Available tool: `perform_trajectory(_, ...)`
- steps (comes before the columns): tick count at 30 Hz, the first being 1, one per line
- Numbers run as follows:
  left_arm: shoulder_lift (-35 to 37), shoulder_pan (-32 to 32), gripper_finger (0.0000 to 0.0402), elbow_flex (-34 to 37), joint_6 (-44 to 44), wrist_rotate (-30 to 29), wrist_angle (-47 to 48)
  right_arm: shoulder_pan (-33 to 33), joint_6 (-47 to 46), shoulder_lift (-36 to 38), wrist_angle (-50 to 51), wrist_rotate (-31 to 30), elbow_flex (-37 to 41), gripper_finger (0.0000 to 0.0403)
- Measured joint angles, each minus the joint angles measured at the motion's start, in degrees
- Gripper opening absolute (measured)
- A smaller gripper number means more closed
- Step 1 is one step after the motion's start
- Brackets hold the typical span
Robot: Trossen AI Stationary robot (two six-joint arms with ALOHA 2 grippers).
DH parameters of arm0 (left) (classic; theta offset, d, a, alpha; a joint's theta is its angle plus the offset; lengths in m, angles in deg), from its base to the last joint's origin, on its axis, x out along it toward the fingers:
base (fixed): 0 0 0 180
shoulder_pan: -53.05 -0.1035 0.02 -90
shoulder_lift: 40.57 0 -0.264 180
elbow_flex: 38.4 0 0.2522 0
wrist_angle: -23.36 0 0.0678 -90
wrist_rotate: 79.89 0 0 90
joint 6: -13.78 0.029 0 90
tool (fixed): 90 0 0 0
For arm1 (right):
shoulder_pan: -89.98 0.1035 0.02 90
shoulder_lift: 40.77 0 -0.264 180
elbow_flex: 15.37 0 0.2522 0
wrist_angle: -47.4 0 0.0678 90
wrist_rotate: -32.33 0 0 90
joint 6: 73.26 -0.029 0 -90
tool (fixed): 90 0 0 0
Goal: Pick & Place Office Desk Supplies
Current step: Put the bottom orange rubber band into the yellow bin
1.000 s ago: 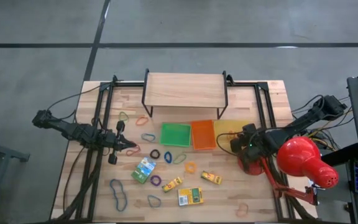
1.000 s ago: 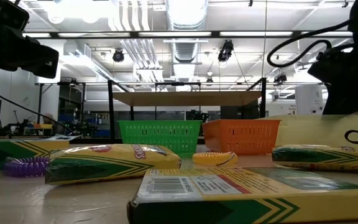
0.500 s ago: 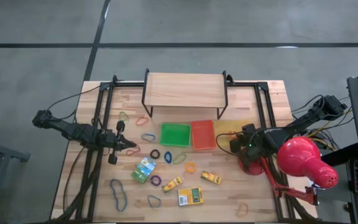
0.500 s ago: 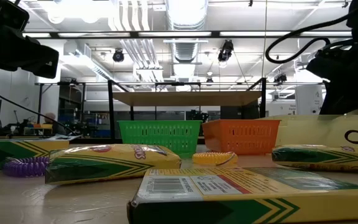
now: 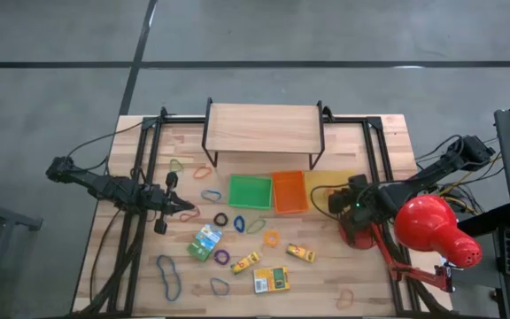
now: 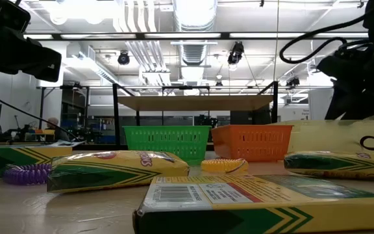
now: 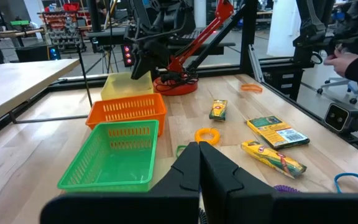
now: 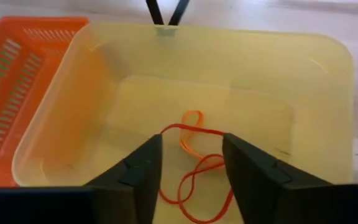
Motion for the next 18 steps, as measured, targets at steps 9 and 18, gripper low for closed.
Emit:
perform_trajectory(9,0.00,0.00,0.0001,-0.01,0.00,0.00,0.00,0.02,24.14,0.39,-0.04,0.07,-4.88,0.0175)
perform_trajectory(18,0.00,0.00,0.0001,-0.02,0.00,-0.01,0.00,0.02,76.22,0.24,-0.65,9.30,-16.38,0.0142)
